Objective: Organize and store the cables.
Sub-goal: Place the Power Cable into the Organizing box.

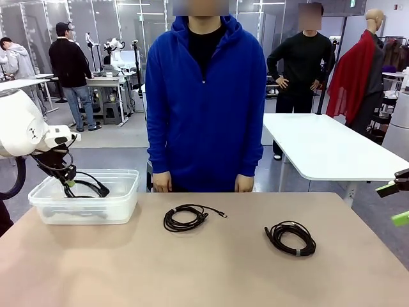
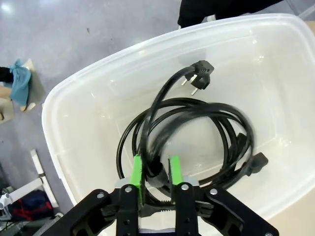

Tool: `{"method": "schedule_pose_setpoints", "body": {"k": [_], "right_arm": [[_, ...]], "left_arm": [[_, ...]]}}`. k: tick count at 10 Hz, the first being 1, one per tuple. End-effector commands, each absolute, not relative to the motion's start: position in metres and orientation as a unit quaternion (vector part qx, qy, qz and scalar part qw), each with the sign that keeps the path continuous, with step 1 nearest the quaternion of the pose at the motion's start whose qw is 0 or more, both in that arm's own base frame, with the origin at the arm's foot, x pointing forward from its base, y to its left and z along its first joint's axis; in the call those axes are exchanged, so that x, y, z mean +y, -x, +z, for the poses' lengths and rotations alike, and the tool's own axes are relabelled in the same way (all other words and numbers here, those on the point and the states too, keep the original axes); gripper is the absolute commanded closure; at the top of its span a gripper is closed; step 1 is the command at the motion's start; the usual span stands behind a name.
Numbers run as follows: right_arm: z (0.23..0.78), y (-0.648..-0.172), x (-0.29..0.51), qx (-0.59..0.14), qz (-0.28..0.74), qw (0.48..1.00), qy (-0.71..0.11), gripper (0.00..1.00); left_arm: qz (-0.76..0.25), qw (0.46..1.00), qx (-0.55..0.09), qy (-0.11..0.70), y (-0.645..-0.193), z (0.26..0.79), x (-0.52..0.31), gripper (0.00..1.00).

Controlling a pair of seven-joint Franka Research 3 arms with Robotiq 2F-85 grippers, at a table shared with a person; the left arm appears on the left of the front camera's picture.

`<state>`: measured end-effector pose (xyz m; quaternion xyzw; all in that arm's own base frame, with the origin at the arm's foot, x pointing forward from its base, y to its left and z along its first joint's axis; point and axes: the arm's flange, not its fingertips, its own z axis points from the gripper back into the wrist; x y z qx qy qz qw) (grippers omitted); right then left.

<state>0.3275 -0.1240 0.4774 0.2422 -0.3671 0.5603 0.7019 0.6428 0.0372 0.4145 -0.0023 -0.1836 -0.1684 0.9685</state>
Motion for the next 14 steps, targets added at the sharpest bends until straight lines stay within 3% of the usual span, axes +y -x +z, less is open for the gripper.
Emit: {"method": "schedule_pose_setpoints", "body": {"k": [1, 4, 5, 14], "right_arm": [[0.476, -0.327, -0.123, -0.370, 0.561, 0.699, -0.244, 0.00], [0.476, -0.327, -0.123, -0.370, 0.561, 0.699, -0.244, 0.00], [0.476, -0.327, -0.123, -0.370, 0.561, 0.699, -0.244, 0.00], [0.476, -0.327, -0.123, -0.370, 0.561, 0.699, -0.244, 0.00]], "left_arm": [[-0.160, 0.971, -0.179, 0.003, -0.646, 0.426, 0.038, 0.47], [-0.162, 0.970, -0.183, 0.004, -0.644, 0.427, 0.040, 0.08], [-0.161, 0.970, -0.183, 0.003, -0.643, 0.427, 0.041, 0.00], [-0.164, 0.968, -0.192, 0.002, -0.643, 0.427, 0.040, 0.00]]}}
